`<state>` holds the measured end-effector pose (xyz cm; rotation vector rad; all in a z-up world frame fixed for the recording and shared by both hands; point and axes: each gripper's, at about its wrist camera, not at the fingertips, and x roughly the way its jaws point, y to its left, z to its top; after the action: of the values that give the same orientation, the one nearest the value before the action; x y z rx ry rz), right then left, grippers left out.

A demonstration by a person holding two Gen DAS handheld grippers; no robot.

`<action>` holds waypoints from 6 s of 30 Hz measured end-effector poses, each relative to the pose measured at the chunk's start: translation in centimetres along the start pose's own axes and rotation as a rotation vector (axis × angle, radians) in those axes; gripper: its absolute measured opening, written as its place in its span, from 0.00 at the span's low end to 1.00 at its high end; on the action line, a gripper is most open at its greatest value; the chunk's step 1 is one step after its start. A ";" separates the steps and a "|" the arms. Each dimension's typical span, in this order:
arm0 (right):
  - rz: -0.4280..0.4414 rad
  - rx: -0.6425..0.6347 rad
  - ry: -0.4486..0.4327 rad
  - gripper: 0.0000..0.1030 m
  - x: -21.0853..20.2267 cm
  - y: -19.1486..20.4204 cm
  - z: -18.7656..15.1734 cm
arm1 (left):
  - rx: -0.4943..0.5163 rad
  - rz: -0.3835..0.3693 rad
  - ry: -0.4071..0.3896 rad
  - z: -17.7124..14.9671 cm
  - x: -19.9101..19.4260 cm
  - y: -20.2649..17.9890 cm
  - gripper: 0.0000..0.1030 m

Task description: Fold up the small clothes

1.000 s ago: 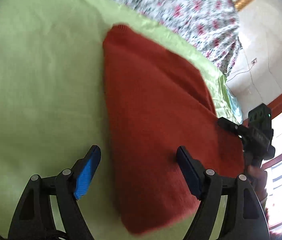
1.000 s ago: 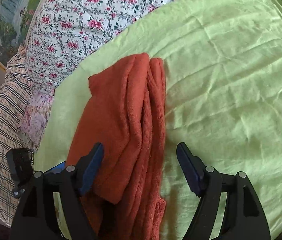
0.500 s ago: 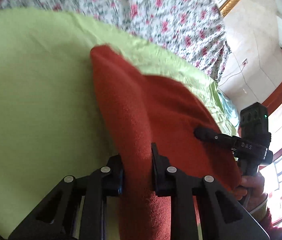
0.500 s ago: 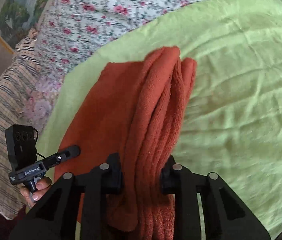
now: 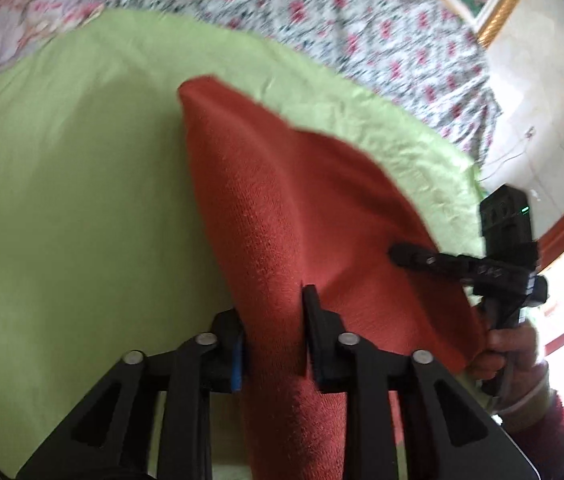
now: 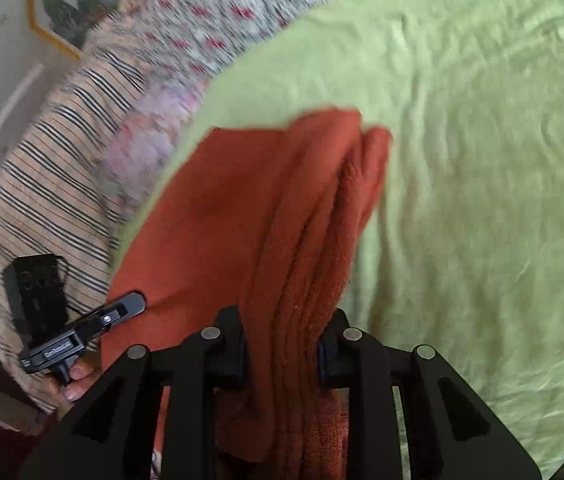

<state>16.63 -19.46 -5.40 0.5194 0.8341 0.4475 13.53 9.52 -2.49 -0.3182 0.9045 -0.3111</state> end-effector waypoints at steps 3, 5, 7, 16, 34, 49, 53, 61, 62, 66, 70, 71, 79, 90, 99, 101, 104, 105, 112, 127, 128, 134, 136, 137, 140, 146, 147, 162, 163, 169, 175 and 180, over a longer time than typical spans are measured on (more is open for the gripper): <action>-0.030 0.012 0.022 0.36 0.1 -0.3 -0.1 | -0.027 -0.002 -0.018 -0.8 -0.7 0.8 0.41; -0.084 0.001 0.017 0.52 -0.7 -0.1 0.4 | -0.038 0.001 -0.030 -1.2 -1.3 1.3 0.47; -0.128 -0.005 -0.034 0.54 -2.1 0.2 1.0 | -0.050 0.006 -0.040 -1.3 -2.0 1.8 0.48; -0.175 -0.031 -0.024 0.10 0.2 1.2 5.6 | -0.089 0.035 0.000 -0.7 -0.6 0.4 0.43; -0.114 0.015 -0.145 0.38 -8.1 1.2 -1.1 | 0.086 0.108 -0.060 -7.6 -7.4 -2.4 0.49; -0.068 -0.128 -0.010 0.05 -5.7 5.3 -7.2 | 0.142 0.267 -0.070 -9.9 -4.2 -4.4 0.54; 0.044 -0.144 -0.141 0.05 -9.6 7.3 -5.2 | 0.097 0.412 -0.105 -9.2 -4.3 -4.3 0.32; -0.213 -0.248 -0.061 0.04 -8.0 5.6 -6.9 | 0.141 0.514 -0.104 -10.9 -4.8 -6.0 0.08; -0.237 -0.248 -0.051 0.04 -7.6 5.0 -7.3 | 0.153 0.523 -0.113 -11.1 -5.2 -6.6 0.06; -0.257 -0.208 -0.052 0.04 -7.3 3.2 -7.5 | 0.178 0.539 -0.107 -11.4 -5.2 -7.5 0.05; -0.265 -0.187 -0.026 0.04 -6.4 2.0 -7.8 | 0.163 0.535 -0.064 -12.0 -4.2 -6.3 0.05; -0.268 -0.183 -0.027 0.04 -6.4 1.8 -7.9 | 0.184 0.544 -0.063 -12.2 -4.0 -6.5 0.05; -0.288 -0.193 0.001 0.04 -6.5 2.0 -8.7 | 0.182 0.339 -0.051 -12.4 -6.8 -5.2 0.10; -0.176 -0.062 -0.121 0.36 -9.6 2.1 -3.9 | 0.233 0.051 -0.150 -9.1 -9.2 -7.0 0.11; -0.130 -0.001 -0.024 0.26 -1.7 0.2 2.1 | 0.215 0.079 0.037 -9.5 -2.1 -6.7 0.09; -0.151 -0.045 -0.023 0.12 -1.5 0.8 2.4 | 0.213 0.066 0.041 -9.5 -1.9 -7.1 0.09; -0.205 -0.104 -0.075 0.09 -2.8 1.7 2.7 | 0.214 0.052 0.058 -9.6 -1.1 -7.6 0.08; -0.230 -0.117 -0.072 0.09 -2.6 1.3 2.9 | 0.214 0.049 0.061 -9.9 -0.8 -7.9 0.08; -0.285 -0.072 -0.036 0.12 -0.4 -0.8 2.2 | 0.208 0.046 0.062 -10.2 -0.5 -8.2 0.08; -0.353 -0.178 -0.026 0.07 -5.0 2.3 -7.9 | 0.193 0.043 0.050 -11.1 -1.0 -7.7 0.09; -0.345 -0.166 -0.033 0.06 -5.3 2.1 -7.8 | 0.195 0.048 0.050 -11.2 -1.1 -7.8 0.10; -0.343 -0.150 -0.054 0.06 -5.9 1.8 -7.8 | 0.162 0.042 0.056 -12.4 -2.6 -6.7 0.12; -0.326 -0.128 -0.065 0.06 -6.4 1.4 -8.1 | 0.144 0.049 0.053 -12.8 -3.5 -6.2 0.12; -0.322 -0.122 -0.070 0.06 -6.5 1.5 -8.2 | 0.137 0.053 0.047 -12.9 -4.1 -5.9 0.12; -0.323 -0.122 -0.076 0.06 -6.6 2.0 -8.5 | 0.111 0.048 0.011 -12.9 -6.1 -5.2 0.14; -0.299 -0.098 -0.089 0.08 -7.1 2.5 -8.6 | 0.088 0.040 -0.059 -11.0 -8.5 -4.5 0.17; -0.295 -0.095 -0.096 0.10 -7.4 2.8 -8.6 | 0.098 0.050 -0.069 -10.6 -8.6 -4.5 0.18; -0.239 -0.117 -0.161 0.10 -8.7 5.3 -5.6 | -0.015 0.080 -0.088 -2.8 -4.6 -0.4 0.42; -0.235 -0.119 -0.160 0.10 -8.4 5.4 -5.3 | -0.027 0.083 -0.084 -2.1 -4.2 0.0 0.43; -0.217 -0.123 -0.132 0.10 -5.9 5.2 -2.2 | -0.026 0.110 -0.064 1.5 -1.4 0.8 0.48; -0.215 -0.110 -0.096 0.10 -3.0 3.9 2.4 | -0.091 0.017 0.015 6.7 4.0 3.6 0.61; -0.187 -0.126 -0.060 0.10 -0.8 3.8 3.7 | -0.151 -0.007 0.055 11.1 8.6 5.8 0.58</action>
<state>18.42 -17.82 -0.63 0.3330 0.7838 0.3085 28.19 12.89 -4.53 -0.4542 0.9834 -0.2598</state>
